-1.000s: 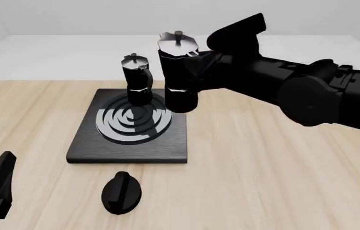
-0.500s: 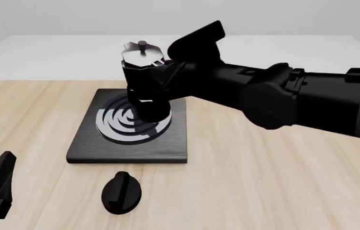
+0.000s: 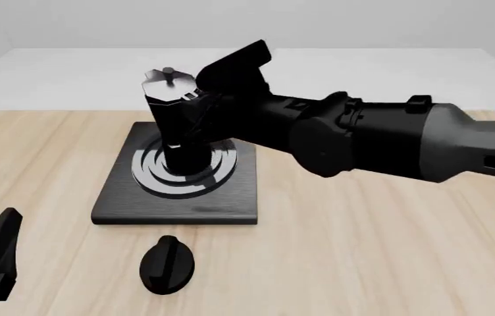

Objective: Put both moka pots on the stove.

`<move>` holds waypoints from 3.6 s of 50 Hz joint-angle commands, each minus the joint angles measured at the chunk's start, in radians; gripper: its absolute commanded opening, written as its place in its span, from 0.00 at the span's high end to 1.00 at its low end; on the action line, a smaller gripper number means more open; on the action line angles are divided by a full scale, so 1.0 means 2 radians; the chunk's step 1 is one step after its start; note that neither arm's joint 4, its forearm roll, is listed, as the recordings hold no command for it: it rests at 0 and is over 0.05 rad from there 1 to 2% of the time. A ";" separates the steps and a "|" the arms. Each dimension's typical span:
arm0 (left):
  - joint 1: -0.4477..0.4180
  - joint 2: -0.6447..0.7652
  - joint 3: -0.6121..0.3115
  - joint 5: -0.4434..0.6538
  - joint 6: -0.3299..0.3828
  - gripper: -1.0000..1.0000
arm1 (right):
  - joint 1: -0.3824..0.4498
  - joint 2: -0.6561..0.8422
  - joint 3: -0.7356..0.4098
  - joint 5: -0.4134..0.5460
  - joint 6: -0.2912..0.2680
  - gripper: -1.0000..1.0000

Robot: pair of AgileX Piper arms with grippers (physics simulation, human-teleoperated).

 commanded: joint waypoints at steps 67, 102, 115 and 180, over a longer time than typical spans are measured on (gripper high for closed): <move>0.000 0.000 0.000 0.000 0.000 0.00 | -0.007 0.153 -0.158 0.009 0.018 1.00; 0.000 0.000 0.000 0.000 0.000 0.00 | -0.008 0.191 -0.184 0.010 0.026 1.00; 0.000 0.000 0.000 0.000 0.000 0.00 | -0.011 0.193 -0.179 0.007 0.027 1.00; 0.000 0.000 0.000 0.000 0.000 0.00 | -0.008 0.163 -0.086 -0.032 0.053 1.00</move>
